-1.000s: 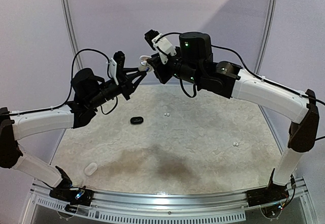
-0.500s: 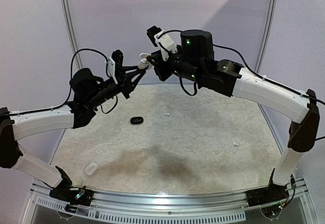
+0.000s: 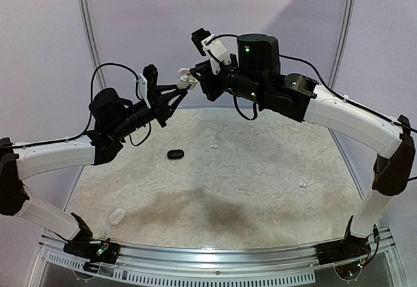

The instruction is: Insert the wireless bluetooth earbuds into the charging case

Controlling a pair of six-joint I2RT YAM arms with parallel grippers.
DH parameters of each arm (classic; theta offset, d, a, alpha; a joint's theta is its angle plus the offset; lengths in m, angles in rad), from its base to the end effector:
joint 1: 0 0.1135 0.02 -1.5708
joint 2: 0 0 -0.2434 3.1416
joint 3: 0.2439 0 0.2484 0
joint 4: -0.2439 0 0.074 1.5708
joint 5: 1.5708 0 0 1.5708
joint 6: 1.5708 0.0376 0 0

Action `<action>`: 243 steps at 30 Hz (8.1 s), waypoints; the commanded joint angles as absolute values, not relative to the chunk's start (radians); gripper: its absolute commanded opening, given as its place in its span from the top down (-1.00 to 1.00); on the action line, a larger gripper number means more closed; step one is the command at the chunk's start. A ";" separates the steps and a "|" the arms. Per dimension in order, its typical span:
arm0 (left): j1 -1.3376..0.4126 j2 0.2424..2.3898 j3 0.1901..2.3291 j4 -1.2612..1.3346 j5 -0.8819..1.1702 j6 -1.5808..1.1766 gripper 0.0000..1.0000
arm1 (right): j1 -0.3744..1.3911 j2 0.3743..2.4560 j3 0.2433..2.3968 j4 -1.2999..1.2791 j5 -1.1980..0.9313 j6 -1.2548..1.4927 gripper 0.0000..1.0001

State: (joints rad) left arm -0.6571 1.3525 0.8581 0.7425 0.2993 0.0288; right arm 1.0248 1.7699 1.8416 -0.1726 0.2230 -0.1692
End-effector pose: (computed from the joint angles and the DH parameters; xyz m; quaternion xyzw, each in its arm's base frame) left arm 0.2422 -0.2009 0.3165 0.3150 0.5324 -0.3282 0.7139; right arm 0.2223 0.3498 0.4180 -0.3527 0.6517 0.2014 0.6406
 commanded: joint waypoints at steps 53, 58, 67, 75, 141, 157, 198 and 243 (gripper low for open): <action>-0.660 1.339 0.861 0.739 0.325 -0.029 1.00 | 0.683 2.197 1.726 -1.130 -0.041 0.446 -0.13; -0.651 1.339 0.866 0.763 0.356 -0.096 1.00 | 0.683 2.097 1.890 -1.183 0.068 0.321 -0.33; -0.640 1.338 0.910 0.850 0.491 -0.229 1.00 | 0.724 1.690 1.701 -0.467 -0.199 0.031 -0.61; -0.637 1.343 0.965 0.903 0.607 -0.304 1.00 | 0.757 1.494 1.274 0.542 -0.559 0.071 -0.65; -0.647 1.351 0.983 0.933 0.580 -0.334 1.00 | 0.813 1.824 1.669 0.479 -0.830 0.284 0.48; -0.643 1.344 0.963 0.924 0.575 -0.329 1.00 | 0.812 1.805 1.666 0.427 -0.834 0.251 0.83; -0.575 1.309 0.958 0.619 0.739 -0.164 0.36 | 0.824 1.730 1.714 0.001 -0.733 -0.058 1.00; -0.592 1.319 0.970 0.562 0.797 -0.023 1.00 | 0.838 1.752 1.783 -0.143 -0.638 -0.124 -0.25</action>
State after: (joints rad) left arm -0.5842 1.3220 0.9531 0.6128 0.7742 -0.1001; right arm 0.8314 1.7477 1.7412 -0.1249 -0.6487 -0.1219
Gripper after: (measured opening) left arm 0.220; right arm 0.622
